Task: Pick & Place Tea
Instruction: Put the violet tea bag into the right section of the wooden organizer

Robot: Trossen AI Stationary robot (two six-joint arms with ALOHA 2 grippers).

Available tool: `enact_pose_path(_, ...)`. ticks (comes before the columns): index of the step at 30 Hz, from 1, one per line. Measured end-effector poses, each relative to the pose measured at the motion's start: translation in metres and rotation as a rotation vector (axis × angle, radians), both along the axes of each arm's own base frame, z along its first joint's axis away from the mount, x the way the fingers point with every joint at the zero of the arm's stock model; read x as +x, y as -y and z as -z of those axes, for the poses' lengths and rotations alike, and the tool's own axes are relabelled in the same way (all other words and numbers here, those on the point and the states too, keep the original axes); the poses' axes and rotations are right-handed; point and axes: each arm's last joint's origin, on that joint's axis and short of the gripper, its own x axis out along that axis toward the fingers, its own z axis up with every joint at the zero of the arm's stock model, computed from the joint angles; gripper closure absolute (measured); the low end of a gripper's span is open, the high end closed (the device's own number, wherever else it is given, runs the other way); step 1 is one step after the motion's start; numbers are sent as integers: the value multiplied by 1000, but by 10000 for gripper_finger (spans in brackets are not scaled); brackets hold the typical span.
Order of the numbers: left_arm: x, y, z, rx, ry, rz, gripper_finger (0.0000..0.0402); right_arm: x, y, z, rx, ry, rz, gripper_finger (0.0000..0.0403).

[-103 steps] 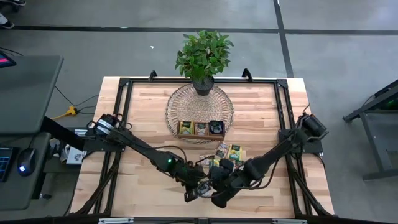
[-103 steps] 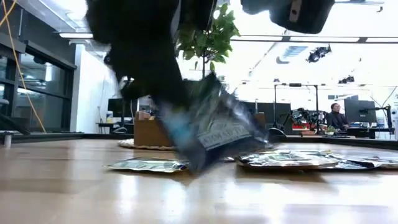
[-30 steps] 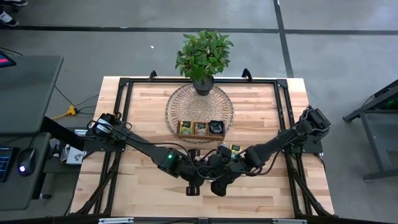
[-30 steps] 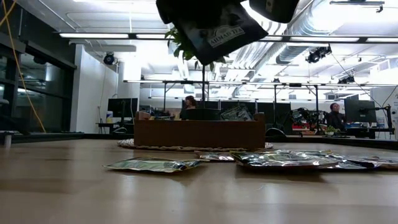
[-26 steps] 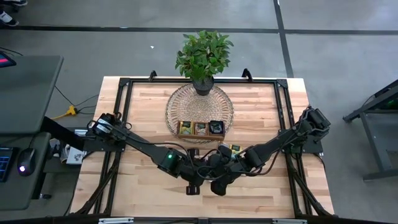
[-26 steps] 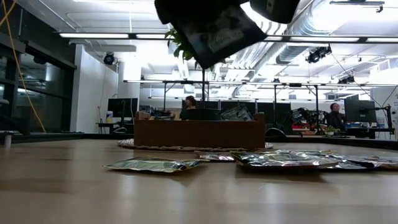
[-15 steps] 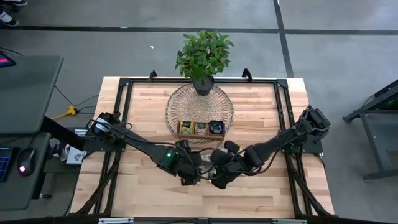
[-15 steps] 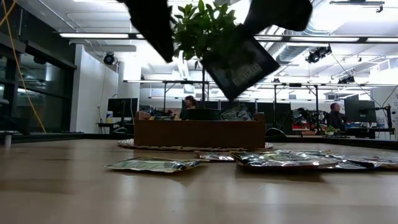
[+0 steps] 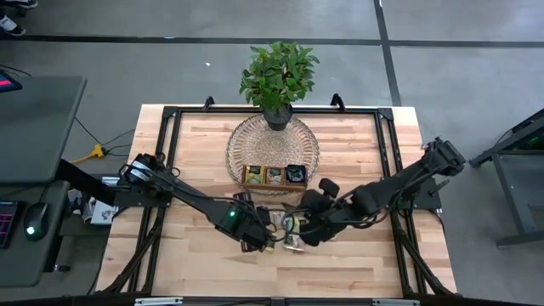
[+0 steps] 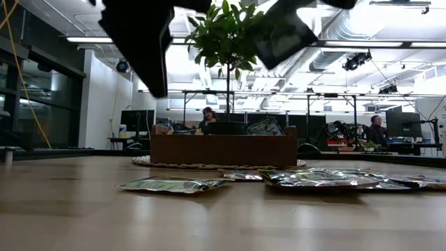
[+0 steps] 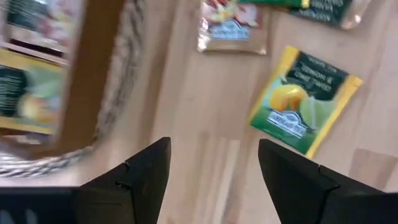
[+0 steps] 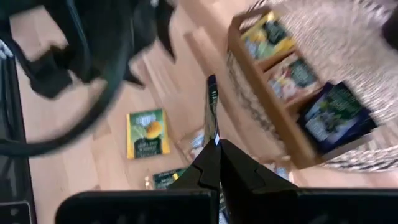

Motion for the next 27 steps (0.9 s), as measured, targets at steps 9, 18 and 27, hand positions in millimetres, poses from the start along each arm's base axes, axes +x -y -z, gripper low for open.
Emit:
enact_pose_path(9, -3, 2, 28, -155, 74, -24, 163, -9, 31, -13, -109, -49, 23, 402)
enact_pose_path(18, -31, -11, 46, -295, 207, -117, 163, -17, 59, 15, -110, -67, 50, 403)
enact_pose_path(27, -62, -25, 52, -589, 597, -96, 163, -49, 85, 50, -35, 213, 3, 403)
